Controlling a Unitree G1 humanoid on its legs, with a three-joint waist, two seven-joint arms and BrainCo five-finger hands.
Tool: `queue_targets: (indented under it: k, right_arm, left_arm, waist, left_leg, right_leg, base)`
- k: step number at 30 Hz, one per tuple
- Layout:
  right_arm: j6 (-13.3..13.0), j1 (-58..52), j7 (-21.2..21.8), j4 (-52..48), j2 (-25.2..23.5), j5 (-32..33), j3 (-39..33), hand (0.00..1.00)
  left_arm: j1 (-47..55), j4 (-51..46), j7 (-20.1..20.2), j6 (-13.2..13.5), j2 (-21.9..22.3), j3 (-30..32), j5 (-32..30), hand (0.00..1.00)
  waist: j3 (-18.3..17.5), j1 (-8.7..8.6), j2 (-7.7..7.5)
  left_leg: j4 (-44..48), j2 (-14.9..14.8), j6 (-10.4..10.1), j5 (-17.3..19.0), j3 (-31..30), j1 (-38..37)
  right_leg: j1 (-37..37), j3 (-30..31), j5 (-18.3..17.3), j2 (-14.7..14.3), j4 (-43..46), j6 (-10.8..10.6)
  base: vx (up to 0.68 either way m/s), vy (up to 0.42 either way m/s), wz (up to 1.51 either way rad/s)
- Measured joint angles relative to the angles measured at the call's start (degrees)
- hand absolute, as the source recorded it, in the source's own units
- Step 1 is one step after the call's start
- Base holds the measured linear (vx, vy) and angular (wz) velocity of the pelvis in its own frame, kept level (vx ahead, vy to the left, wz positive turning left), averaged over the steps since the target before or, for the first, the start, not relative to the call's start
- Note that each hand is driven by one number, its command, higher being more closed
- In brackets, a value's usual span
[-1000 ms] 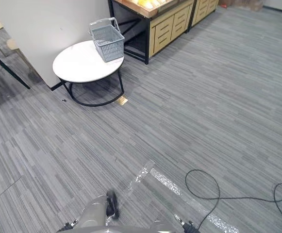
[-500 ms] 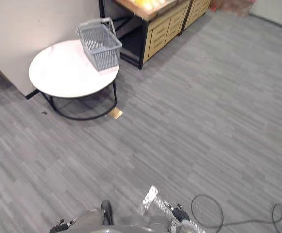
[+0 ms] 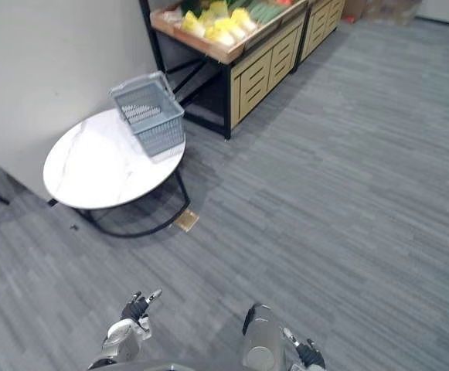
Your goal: Pick vegetable in the basket
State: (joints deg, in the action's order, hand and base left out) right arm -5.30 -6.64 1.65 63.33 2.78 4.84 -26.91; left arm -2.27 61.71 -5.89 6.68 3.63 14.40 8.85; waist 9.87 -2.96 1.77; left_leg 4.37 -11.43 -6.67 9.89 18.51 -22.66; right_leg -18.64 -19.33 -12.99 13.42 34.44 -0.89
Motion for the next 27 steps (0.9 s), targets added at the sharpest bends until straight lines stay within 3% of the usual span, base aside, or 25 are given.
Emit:
queue_targets:
  k: [1,3,4,5,6,8,10,12,13,14,15,16,17,18,19,20,21,22,23,24,25,26,27]
  right_arm:
    - [0.0,0.0,0.1,0.8,0.0,-0.2,-0.3,0.0]
    - [0.2,0.2,0.0,2.1,1.0,-0.5,-0.1,0.0]
    - [0.3,0.2,0.0,2.6,1.3,-0.5,0.5,0.0]
    - [0.5,0.4,-0.2,3.1,1.5,-0.5,1.3,0.0]
    - [0.5,0.7,-0.3,3.0,1.8,-0.5,1.9,0.0]
    - [0.4,1.6,-0.3,3.0,2.3,-0.5,2.9,0.0]
    - [0.4,2.1,-0.4,3.0,2.2,-0.4,3.1,0.0]
    - [0.4,3.2,-0.5,2.7,2.1,-0.4,2.7,0.0]
    - [0.4,3.9,-0.8,2.5,2.2,-0.4,2.7,0.0]
    - [0.4,4.3,-0.9,2.5,2.1,-0.4,2.7,0.0]
    - [0.2,4.7,-1.1,2.1,1.8,-0.4,2.6,0.0]
    - [-0.1,5.0,-1.2,1.7,1.3,-0.4,2.8,0.0]
    - [-0.1,5.1,-1.3,1.6,0.7,-0.5,3.4,0.0]
    - [-0.2,5.9,-1.3,1.6,0.0,-0.5,5.2,0.0]
    - [-0.2,6.7,-1.0,1.7,-0.5,-0.5,6.2,0.0]
    - [-0.2,7.8,-0.7,1.8,-1.1,-0.5,6.5,0.0]
    - [-0.2,8.2,-0.5,1.8,-1.7,-0.5,6.6,0.0]
    - [-0.3,8.6,-0.1,1.9,-2.5,-0.6,7.3,0.0]
    - [-0.4,8.1,0.0,1.8,-2.3,-0.6,7.4,0.0]
    - [-0.9,7.4,0.1,1.9,-1.0,-1.0,7.7,0.0]
    - [-1.0,7.4,0.0,1.9,-1.5,-1.1,7.8,0.0]
    - [-0.8,6.7,0.2,2.6,-1.3,-1.3,8.4,0.0]
    - [-0.7,6.4,0.2,2.8,-1.1,-1.6,9.6,0.0]
  left_arm:
    - [0.6,0.5,0.0,0.0,0.1,-0.4,0.0,0.0]
    - [1.2,1.9,0.0,0.1,-0.1,-1.2,0.0,0.0]
    - [1.4,2.0,0.1,-0.3,-0.5,-1.5,0.0,0.0]
    - [1.3,1.9,0.3,-0.5,-1.8,-1.8,0.0,0.0]
    - [1.4,2.0,0.4,-0.6,-2.4,-1.7,0.0,0.0]
    - [2.2,2.3,0.8,-0.7,-4.4,-0.8,0.0,0.0]
    - [2.6,2.2,1.2,-0.6,-5.1,0.1,0.0,0.0]
    - [3.4,1.9,1.4,-0.4,-5.2,1.4,0.4,0.0]
    - [3.5,1.7,1.4,-0.4,-5.1,1.9,0.6,0.0]
    - [3.5,1.6,1.5,-0.3,-5.0,2.0,0.6,0.0]
    - [3.7,1.6,1.7,-0.3,-4.7,2.6,0.6,0.0]
    - [3.8,1.5,1.9,-0.2,-4.3,4.0,0.7,0.0]
    - [3.8,1.1,2.2,-0.1,-4.1,5.3,0.8,0.0]
    - [3.8,0.5,2.4,-0.1,-3.8,6.6,0.8,0.0]
    - [3.8,-0.2,2.5,0.1,-3.9,7.4,0.5,0.0]
    - [3.4,-0.2,2.8,0.3,-4.5,8.5,0.4,0.0]
    - [3.4,-0.1,2.8,0.3,-5.2,9.4,0.0,0.0]
    - [4.1,1.2,2.8,0.2,-7.0,9.5,-0.7,0.0]
    - [4.9,2.0,2.8,0.0,-7.6,9.1,-1.1,0.0]
    - [6.8,3.6,2.8,-0.9,-7.6,6.9,-1.2,0.0]
    - [7.3,5.0,2.9,-1.7,-9.1,5.6,-1.2,0.0]
    - [7.4,5.6,2.8,-2.1,-10.7,3.4,-1.3,0.0]
    - [7.6,5.6,2.8,-2.4,-11.1,3.0,-1.3,0.0]
  waist:
    - [-0.4,0.0,0.11]
    - [-1.0,-0.1,0.99]
    - [-0.7,-0.05,0.56]
    - [-0.4,0.48,0.42]
    - [-0.1,0.58,0.33]
    - [0.4,0.76,0.07]
    - [0.5,1.89,0.14]
    - [0.6,2.64,0.22]
    - [0.6,3.27,0.29]
    - [0.7,3.32,0.31]
    - [0.7,3.38,0.39]
    - [0.9,3.76,0.5]
    - [0.7,4.62,-0.05]
    - [0.0,5.25,-0.87]
    - [-0.1,4.82,-2.1]
    - [0.4,4.88,-1.96]
    - [0.8,5.31,-2.2]
    - [1.2,6.43,-3.18]
    - [-0.3,6.0,-3.19]
    - [-1.3,5.83,-1.44]
    - [-1.2,4.96,-3.61]
    - [-1.0,4.67,-5.36]
    - [-0.6,4.68,-5.51]
  left_leg:
    - [5.6,-1.8,0.6,-0.7,-2.4,2.5]
    - [19.6,-4.9,-0.9,-3.8,-6.9,10.6]
    - [30.3,-7.5,-2.1,-8.6,-8.5,16.8]
    - [40.1,-9.8,-2.3,-10.6,-7.4,21.2]
    - [44.2,-10.4,-1.8,-10.2,-6.1,22.6]
    - [52.2,-9.5,0.7,-4.9,-2.2,27.5]
    - [49.5,-7.8,0.9,-2.0,0.4,32.7]
    - [40.5,-5.3,1.3,-0.9,3.5,36.9]
    - [31.3,-3.0,1.7,-1.1,4.8,38.5]
    - [25.5,-1.4,2.2,-2.0,4.8,38.7]
    - [12.6,1.1,2.5,-5.5,4.7,38.2]
    - [5.9,1.6,3.2,-9.0,4.7,38.1]
    - [6.0,1.8,5.0,-13.2,5.3,38.0]
    - [6.6,3.5,8.9,-12.9,7.6,37.8]
    - [9.7,3.6,9.6,-10.9,7.6,38.9]
    - [15.9,1.9,11.2,-8.3,7.8,40.5]
    - [21.3,0.1,11.5,-6.8,8.5,41.0]
    - [26.7,-0.6,9.6,-5.1,8.9,42.2]
    - [23.2,0.0,8.7,-4.9,7.4,41.2]
    - [16.9,0.9,9.5,-2.7,6.0,38.2]
    - [15.6,3.6,8.4,-1.4,6.3,36.0]
    - [13.2,6.3,8.8,-1.0,6.1,33.3]
    - [11.9,7.2,8.7,-0.5,5.7,30.8]
  right_leg:
    - [1.6,-0.9,-1.2,-1.0,-0.7,0.2]
    - [4.4,-3.2,-1.6,-2.1,-3.6,0.6]
    - [6.6,-5.0,-1.9,-3.1,-6.1,0.9]
    - [9.6,-5.6,-2.2,-3.8,-8.1,1.5]
    - [11.3,-5.6,-2.5,-4.1,-9.0,1.7]
    - [19.2,-6.8,-2.4,-5.0,-15.0,1.5]
    - [23.5,-8.0,-1.6,-5.5,-19.7,0.0]
    - [26.4,-9.1,-0.6,-5.5,-23.3,-1.3]
    - [28.5,-9.5,-0.6,-5.2,-25.1,-2.4]
    - [29.5,-9.8,-0.6,-5.0,-26.1,-3.0]
    - [31.7,-10.2,-0.8,-4.9,-27.6,-4.2]
    - [33.3,-10.0,-1.4,-4.9,-28.3,-5.4]
    - [34.2,-9.3,-2.0,-4.2,-28.5,-6.1]
    - [34.4,-7.6,-2.1,-2.9,-28.8,-5.9]
    - [34.2,-5.4,0.0,-2.4,-29.7,-4.9]
    - [35.1,-1.7,3.9,-2.4,-30.6,-4.7]
    - [36.2,1.3,7.1,-2.6,-30.2,-4.8]
    - [36.3,4.4,10.6,-2.2,-27.1,-5.8]
    - [34.7,5.2,10.9,-1.6,-23.5,-6.1]
    - [30.8,5.8,11.8,-1.0,-12.2,-7.6]
    - [27.7,7.5,13.6,2.3,-3.1,-9.6]
    - [22.4,10.2,19.0,5.0,8.2,-13.5]
    - [18.3,11.0,19.7,5.7,16.7,-14.6]
  base:
    - [0.32,-0.296,0.18]
    - [0.31,-0.278,0.4]
    - [0.33,-0.18,0.42]
    - [0.34,-0.146,0.31]
    - [0.25,-0.068,0.07]
    - [0.31,-0.06,0.1]
    - [0.33,-0.002,0.2]
    - [0.33,0.072,0.15]
    - [0.32,0.1,0.13]
    - [0.43,0.169,0.11]
    - [0.47,0.224,0.01]
    - [0.58,0.295,-0.15]
    - [0.61,0.266,-0.28]
    - [0.52,0.19,-0.19]
    - [0.53,0.191,-0.03]
    - [0.54,0.246,0.02]
    - [0.61,0.318,-0.15]
    - [0.44,0.272,-0.19]
    - [0.37,0.297,-0.31]
    - [0.25,0.239,0.11]
    - [0.43,0.255,0.32]
    - [0.35,0.136,0.57]
    - [0.45,0.131,0.38]
